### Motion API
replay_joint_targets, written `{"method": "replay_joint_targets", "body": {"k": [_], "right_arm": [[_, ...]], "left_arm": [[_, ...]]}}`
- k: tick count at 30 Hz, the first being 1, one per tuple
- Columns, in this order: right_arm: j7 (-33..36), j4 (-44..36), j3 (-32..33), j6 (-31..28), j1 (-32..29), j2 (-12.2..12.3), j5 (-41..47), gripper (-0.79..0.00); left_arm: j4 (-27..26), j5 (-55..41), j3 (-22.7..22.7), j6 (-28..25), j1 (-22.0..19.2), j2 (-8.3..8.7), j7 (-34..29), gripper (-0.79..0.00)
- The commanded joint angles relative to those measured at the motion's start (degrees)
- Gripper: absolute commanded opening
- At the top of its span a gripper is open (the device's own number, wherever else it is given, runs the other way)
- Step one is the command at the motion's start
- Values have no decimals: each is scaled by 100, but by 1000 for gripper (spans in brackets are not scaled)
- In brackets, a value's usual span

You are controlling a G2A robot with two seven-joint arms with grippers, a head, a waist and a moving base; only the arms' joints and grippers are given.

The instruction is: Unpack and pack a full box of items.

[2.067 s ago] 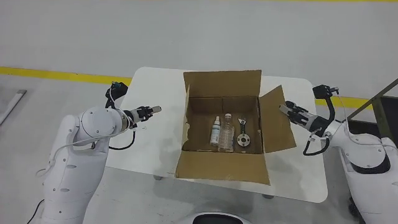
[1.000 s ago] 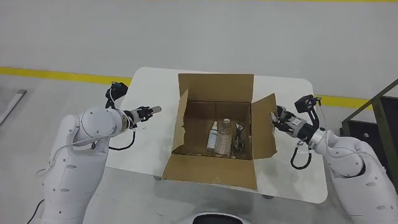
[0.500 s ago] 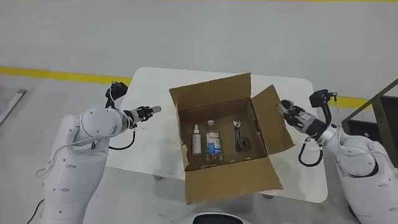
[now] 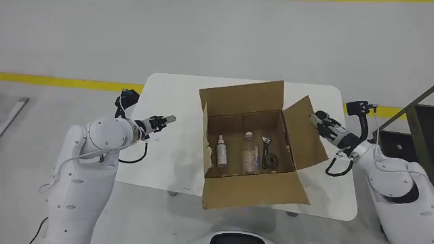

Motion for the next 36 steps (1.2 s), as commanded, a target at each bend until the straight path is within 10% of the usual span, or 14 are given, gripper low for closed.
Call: {"method": "replay_joint_targets", "body": {"k": [1,8,9,11,36], "right_arm": [[-72,-60,126,-154,-77,7,111,0],[-296,-95,730,-381,-357,58,-82,-43],[-299,-34,778,-375,-363,67,-205,-175],[-264,70,733,-325,-317,73,-389,-785],[739,11,-1507,-89,927,-62,-1668,-785]], "left_arm": [[0,0,0,0,0,0,0,0],[0,0,0,0,0,0,0,0],[0,0,0,0,0,0,0,0],[0,0,0,0,0,0,0,0],[3,-7,0,-16,16,0,41,0]]}}
